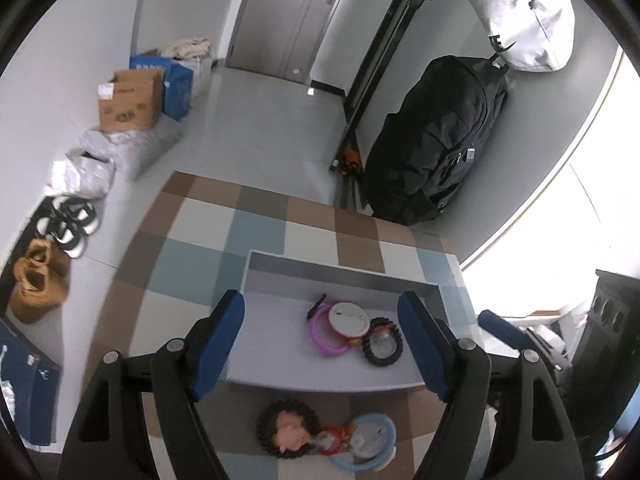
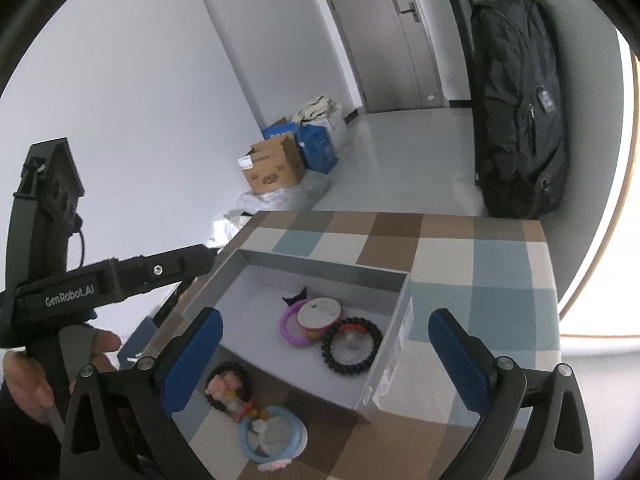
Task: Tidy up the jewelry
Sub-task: 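Move the right gripper to the blue ring and grasp it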
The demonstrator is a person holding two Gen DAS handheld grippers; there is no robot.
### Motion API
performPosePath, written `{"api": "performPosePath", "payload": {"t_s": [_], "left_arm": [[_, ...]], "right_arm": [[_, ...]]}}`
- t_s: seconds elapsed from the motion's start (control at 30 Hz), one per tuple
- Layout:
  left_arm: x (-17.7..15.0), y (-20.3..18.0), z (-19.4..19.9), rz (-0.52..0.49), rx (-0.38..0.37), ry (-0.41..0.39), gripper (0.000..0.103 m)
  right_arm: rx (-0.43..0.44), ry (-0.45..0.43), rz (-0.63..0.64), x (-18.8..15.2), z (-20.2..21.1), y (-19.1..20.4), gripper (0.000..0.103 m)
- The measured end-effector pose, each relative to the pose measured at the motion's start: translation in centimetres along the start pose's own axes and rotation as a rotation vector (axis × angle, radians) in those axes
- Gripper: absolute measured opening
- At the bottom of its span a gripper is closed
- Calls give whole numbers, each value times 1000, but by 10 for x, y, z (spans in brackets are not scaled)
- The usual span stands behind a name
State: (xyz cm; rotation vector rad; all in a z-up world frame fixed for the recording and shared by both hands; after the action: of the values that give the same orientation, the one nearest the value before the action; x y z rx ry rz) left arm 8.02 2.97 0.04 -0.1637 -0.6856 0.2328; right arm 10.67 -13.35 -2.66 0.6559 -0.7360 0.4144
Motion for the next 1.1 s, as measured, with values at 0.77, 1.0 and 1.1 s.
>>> {"api": "performPosePath", "payload": {"t_s": [0.77, 1.0, 1.1], "left_arm": [[-58, 23, 34, -20, 157, -36, 88], [-64, 43, 24, 40, 138, 39, 88], [-66, 49, 23, 73, 136, 50, 88]], "right_arm": [[0, 42, 46, -42, 29, 27, 103], [-3, 125, 131, -60, 12, 45, 103], [-26, 203, 141, -69, -6, 47, 103]]}}
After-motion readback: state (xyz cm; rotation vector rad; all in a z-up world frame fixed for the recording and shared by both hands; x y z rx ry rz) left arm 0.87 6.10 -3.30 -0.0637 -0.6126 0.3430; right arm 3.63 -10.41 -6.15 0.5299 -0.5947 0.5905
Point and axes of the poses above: each gripper's, at about its wrist camera, not at the fingertips, and z roughly against the way its jaws point, y to its left, x to its top, the point moved 2 cm from there along -z, roughly the way its jaws point, and after that the axes turned 10 degrees about x, right-handed, at the moved point
